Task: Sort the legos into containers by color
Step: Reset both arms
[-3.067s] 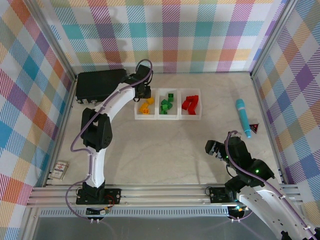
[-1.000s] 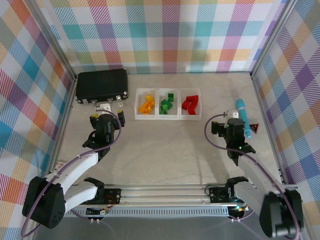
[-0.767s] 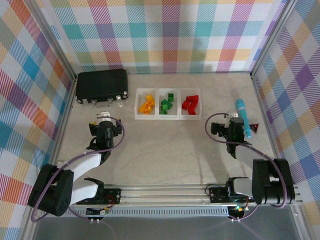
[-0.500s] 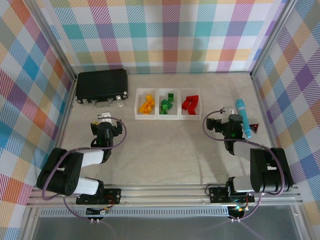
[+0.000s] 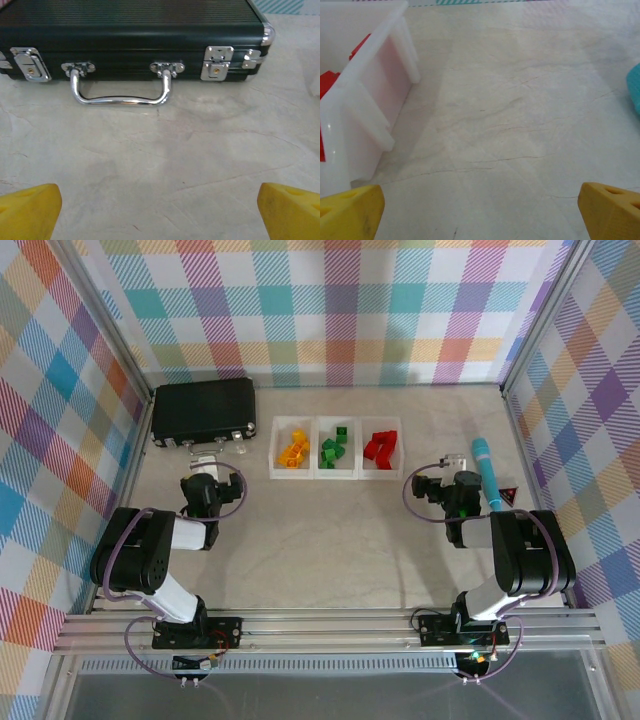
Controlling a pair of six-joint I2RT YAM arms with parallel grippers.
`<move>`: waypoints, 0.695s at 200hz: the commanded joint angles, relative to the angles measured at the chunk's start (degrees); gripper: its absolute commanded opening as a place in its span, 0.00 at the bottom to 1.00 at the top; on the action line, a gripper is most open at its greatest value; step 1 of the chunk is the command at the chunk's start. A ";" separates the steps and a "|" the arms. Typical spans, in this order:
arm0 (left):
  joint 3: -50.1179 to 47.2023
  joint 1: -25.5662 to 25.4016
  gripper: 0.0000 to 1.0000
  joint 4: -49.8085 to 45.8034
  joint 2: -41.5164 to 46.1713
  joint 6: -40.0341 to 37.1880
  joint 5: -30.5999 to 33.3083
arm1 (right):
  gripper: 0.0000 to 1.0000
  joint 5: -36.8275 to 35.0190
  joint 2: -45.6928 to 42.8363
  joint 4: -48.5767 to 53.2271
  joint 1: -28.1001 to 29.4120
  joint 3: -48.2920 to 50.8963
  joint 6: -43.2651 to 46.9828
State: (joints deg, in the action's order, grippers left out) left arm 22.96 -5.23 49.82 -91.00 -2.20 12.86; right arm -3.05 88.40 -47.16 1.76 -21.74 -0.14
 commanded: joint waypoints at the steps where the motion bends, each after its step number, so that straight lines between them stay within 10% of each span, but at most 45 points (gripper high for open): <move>1: 0.15 -0.39 1.00 0.28 0.64 0.70 -1.18 | 0.99 -1.80 -0.59 -1.15 -0.28 -1.29 -1.35; 139: 0.27 -0.39 1.00 -0.18 0.73 -0.82 -5.24 | 0.99 -1.82 -0.51 -1.17 -0.27 -1.30 -1.31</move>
State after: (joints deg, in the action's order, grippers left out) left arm 22.96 -5.50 49.54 -91.00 -2.50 9.41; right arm -4.51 88.40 -47.13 1.76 -21.87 -0.82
